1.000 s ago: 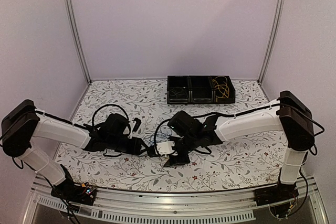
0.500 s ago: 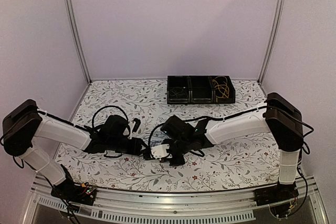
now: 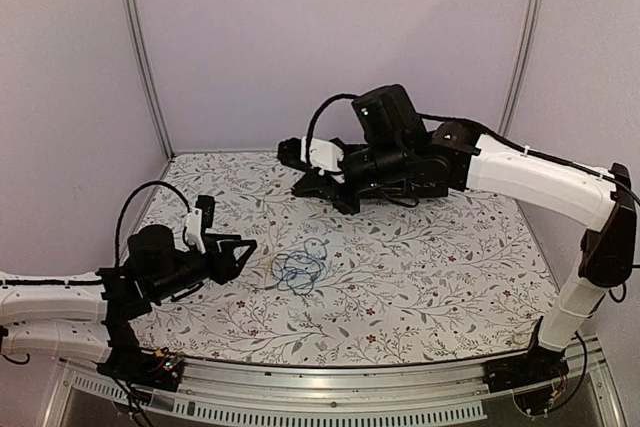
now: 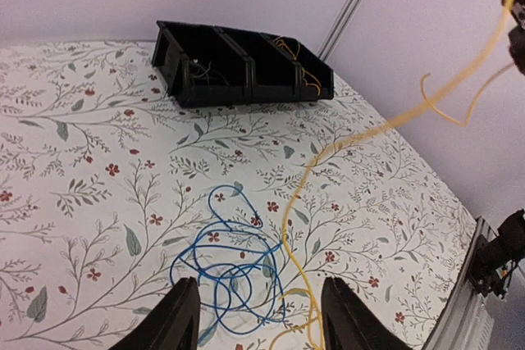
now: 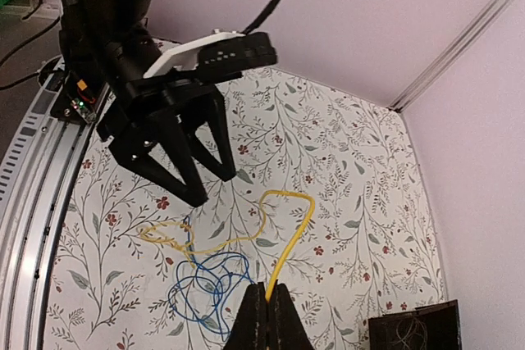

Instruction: Untangle the cables

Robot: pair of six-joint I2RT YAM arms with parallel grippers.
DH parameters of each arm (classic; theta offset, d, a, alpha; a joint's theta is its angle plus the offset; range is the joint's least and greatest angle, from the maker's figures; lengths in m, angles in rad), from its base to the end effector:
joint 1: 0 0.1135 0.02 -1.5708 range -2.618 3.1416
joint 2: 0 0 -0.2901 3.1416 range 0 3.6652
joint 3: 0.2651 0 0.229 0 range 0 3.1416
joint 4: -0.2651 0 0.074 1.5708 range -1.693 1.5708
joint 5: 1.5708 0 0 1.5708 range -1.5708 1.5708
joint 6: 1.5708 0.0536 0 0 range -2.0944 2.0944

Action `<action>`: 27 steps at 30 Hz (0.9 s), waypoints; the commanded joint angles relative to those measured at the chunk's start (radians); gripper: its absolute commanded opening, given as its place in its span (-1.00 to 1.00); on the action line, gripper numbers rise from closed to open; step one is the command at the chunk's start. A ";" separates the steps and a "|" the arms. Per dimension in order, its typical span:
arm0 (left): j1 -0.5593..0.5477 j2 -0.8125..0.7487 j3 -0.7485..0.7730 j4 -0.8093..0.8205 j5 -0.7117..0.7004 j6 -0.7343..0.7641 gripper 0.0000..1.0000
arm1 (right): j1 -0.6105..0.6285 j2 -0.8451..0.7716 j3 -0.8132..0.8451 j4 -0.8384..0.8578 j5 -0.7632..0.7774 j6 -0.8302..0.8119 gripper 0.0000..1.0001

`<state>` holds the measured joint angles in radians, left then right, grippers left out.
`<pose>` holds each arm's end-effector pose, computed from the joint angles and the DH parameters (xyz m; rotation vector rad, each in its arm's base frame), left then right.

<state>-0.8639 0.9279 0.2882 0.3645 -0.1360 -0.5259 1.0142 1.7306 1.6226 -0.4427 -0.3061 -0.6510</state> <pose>0.1234 -0.1333 0.2274 0.2262 1.9157 -0.8327 0.1971 0.3473 0.3703 -1.7009 1.2987 0.5389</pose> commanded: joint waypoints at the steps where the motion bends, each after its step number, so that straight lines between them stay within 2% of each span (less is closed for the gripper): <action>1: -0.081 -0.137 -0.074 0.193 0.001 0.192 0.06 | -0.045 -0.034 0.050 -0.100 -0.065 0.068 -1.00; 4: -0.116 -0.153 -0.067 0.241 0.009 0.256 0.10 | -0.054 -0.044 0.097 -0.118 -0.064 0.082 -1.00; 7: -0.119 -0.068 -0.033 0.274 0.009 0.284 0.11 | -0.063 -0.051 0.135 -0.124 -0.052 0.086 -1.00; 14: -0.119 0.309 0.161 0.182 -0.057 0.235 0.06 | -0.154 -0.090 0.158 -0.116 -0.059 0.116 -1.00; 18: -0.129 0.448 0.168 0.327 -0.009 0.214 0.03 | -0.205 -0.133 0.132 -0.106 -0.058 0.123 -1.00; 21: -0.131 0.510 0.171 0.427 0.009 0.219 0.03 | -0.237 -0.164 0.103 -0.093 -0.057 0.126 -1.00; 27: -0.148 0.555 0.238 0.439 0.039 0.275 0.04 | -0.265 -0.202 0.053 -0.063 -0.070 0.141 -1.00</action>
<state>-0.9871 1.4715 0.4713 0.7261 -0.1184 -0.2893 0.7578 1.5658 1.7069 -0.5392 -0.3550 -0.5331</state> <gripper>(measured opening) 0.518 0.019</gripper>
